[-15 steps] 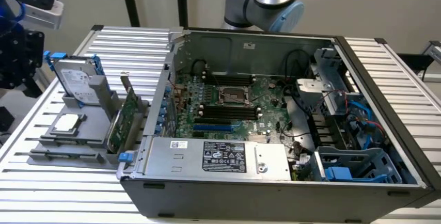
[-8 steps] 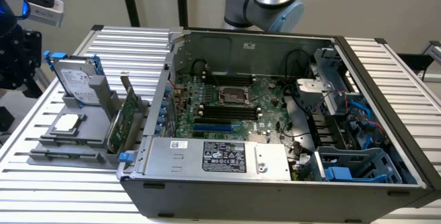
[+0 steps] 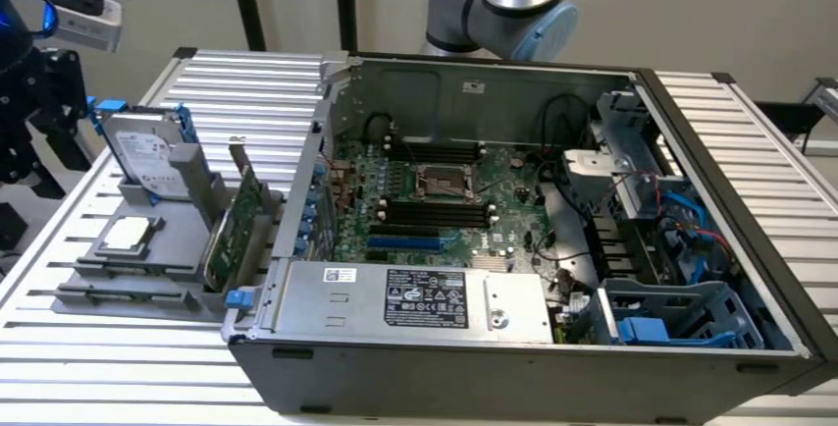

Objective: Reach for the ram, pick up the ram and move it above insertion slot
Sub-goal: 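Pick up the ram and move it above insertion slot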

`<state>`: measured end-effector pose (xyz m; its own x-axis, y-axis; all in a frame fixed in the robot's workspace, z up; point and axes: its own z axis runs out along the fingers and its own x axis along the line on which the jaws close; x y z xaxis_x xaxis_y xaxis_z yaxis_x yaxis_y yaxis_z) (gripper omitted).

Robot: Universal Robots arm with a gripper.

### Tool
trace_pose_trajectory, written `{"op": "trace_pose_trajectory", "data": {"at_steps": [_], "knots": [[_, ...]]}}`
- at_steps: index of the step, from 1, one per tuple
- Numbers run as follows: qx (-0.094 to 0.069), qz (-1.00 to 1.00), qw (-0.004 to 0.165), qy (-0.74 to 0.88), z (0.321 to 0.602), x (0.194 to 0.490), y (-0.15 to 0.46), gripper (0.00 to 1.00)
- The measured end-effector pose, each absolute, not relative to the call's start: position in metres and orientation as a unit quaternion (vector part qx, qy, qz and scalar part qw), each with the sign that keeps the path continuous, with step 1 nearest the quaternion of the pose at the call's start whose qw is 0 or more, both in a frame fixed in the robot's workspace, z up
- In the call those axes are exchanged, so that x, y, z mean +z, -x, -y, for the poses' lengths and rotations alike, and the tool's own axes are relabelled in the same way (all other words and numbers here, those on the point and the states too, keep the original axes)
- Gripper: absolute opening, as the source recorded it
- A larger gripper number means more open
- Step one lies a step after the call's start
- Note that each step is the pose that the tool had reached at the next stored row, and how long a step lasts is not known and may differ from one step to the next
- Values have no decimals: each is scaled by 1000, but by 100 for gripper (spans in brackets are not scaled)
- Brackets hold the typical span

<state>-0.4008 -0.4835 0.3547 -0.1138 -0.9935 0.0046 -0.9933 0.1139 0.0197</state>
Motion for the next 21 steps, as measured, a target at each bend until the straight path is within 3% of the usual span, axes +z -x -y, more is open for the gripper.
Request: {"op": "trace_pose_trajectory", "data": {"at_steps": [21], "knots": [[-5,735,7,-678,485,317,401,42]]}}
